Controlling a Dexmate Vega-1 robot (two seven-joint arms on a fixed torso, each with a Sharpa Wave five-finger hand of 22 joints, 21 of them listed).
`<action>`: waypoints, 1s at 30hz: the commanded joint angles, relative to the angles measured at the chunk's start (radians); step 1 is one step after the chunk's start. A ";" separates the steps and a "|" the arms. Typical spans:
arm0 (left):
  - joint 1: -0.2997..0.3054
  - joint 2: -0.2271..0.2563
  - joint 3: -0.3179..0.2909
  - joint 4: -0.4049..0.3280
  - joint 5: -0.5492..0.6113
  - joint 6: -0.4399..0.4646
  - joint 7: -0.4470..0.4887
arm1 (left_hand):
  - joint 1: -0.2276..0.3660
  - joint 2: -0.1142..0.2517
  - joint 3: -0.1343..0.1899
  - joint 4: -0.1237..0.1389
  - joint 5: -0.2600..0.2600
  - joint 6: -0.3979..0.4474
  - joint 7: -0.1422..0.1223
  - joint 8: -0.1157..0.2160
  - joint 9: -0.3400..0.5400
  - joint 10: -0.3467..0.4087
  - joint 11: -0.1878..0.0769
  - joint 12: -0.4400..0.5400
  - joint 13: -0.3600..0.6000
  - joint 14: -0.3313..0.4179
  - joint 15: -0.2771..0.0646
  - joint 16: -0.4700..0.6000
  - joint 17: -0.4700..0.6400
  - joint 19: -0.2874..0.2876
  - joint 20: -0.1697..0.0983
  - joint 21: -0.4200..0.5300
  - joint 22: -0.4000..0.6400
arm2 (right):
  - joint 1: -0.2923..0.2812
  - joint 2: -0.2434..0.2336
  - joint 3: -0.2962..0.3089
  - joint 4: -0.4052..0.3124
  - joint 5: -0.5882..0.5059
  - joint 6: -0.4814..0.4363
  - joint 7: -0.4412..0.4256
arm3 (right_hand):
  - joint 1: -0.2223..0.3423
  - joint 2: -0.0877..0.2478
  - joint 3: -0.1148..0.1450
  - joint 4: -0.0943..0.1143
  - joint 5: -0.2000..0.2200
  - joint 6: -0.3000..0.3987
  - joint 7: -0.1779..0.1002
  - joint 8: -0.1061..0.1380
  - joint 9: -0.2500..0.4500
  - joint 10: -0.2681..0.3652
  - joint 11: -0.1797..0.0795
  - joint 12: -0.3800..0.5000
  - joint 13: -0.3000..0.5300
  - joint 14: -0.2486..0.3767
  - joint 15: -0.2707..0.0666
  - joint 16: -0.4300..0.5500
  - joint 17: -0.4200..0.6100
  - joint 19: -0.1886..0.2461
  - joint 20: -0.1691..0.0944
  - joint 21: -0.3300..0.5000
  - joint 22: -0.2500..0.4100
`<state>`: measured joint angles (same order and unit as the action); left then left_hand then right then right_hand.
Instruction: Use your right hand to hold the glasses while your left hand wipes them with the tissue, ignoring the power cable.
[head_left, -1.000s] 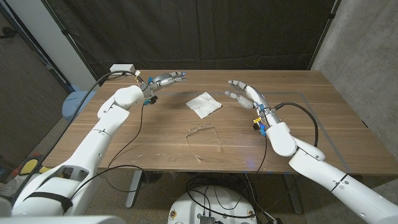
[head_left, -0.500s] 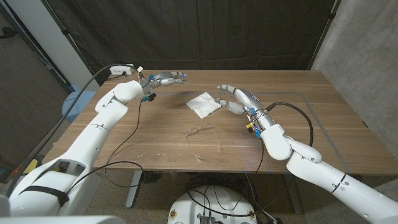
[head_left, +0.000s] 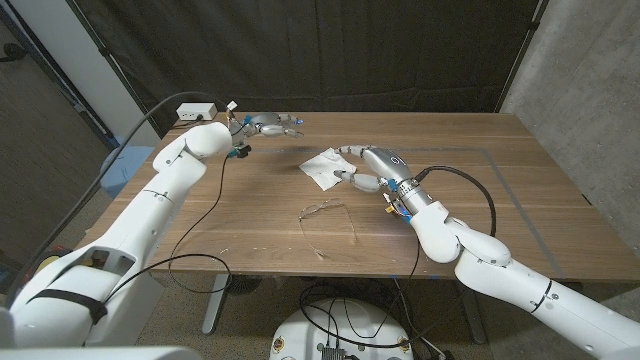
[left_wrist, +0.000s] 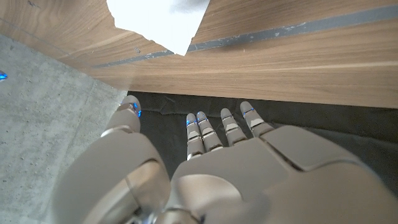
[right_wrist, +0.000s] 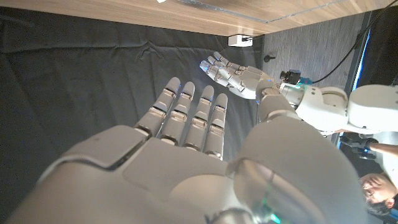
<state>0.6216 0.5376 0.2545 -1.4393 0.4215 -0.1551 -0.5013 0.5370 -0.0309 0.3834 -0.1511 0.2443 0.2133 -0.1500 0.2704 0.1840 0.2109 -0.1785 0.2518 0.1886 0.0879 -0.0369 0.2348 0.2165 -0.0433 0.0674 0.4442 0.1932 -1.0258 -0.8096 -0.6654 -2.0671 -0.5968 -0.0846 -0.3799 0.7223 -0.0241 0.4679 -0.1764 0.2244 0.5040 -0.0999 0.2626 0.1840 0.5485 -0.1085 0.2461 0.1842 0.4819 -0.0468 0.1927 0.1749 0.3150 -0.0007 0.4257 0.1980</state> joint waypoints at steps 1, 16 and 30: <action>-0.041 0.040 0.059 -0.052 0.102 -0.006 -0.056 | 0.016 -0.012 -0.001 -0.013 0.006 0.005 -0.005 0.007 0.002 0.006 -0.006 -0.005 0.003 0.012 -0.028 0.004 0.001 0.009 0.005 0.004 0.002 | 0.023 -0.010 -0.072 -0.041 -0.098 -0.067 0.048 | 0.020 -0.012 -0.001 -0.002 0.010 0.011 -0.010 0.002 0.002 0.014 -0.008 0.005 0.003 0.018 -0.135 0.005 0.004 0.017 -0.008 0.007 0.003; -0.061 0.063 0.103 -0.109 0.212 -0.001 -0.090 | 0.087 -0.050 -0.006 -0.021 0.022 0.036 -0.029 0.009 0.003 0.033 -0.029 -0.012 0.005 0.006 -0.036 -0.002 0.004 0.022 -0.008 0.001 0.002 | 0.046 -0.002 -0.145 -0.037 -0.192 -0.098 0.087 | 0.105 -0.014 0.008 0.004 0.040 0.070 -0.039 0.012 0.004 0.078 -0.022 0.014 0.008 0.093 -0.172 0.028 0.022 0.060 -0.049 0.029 0.005; -0.095 0.055 0.138 -0.076 0.284 -0.009 -0.109 | 0.135 -0.042 0.003 -0.015 0.031 0.051 -0.052 0.007 0.003 0.045 -0.035 -0.020 0.006 0.007 -0.049 -0.002 0.009 0.029 -0.020 0.000 0.002 | 0.100 0.015 -0.205 -0.009 -0.279 -0.128 0.180 | 0.133 -0.017 -0.006 0.008 0.048 0.069 -0.062 0.004 0.004 0.077 -0.030 0.007 0.010 0.090 -0.176 0.031 0.036 0.062 -0.070 0.035 0.007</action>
<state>0.5509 0.5956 0.3673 -1.5346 0.6518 -0.1574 -0.5966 0.6582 -0.0705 0.3814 -0.1670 0.2701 0.2524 -0.1970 0.2768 0.1838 0.2448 -0.2124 0.2349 0.1935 0.0909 -0.0337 0.2347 0.2212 -0.0176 0.0499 0.4442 0.1931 -0.9621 -0.8078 -0.8258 -2.0950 -0.8093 -0.1867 -0.2631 0.8385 -0.0449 0.4663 -0.1694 0.2630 0.5767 -0.1522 0.2702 0.1838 0.6264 -0.1327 0.2554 0.1888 0.5690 -0.0519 0.2160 0.2071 0.3711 -0.0430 0.4560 0.2026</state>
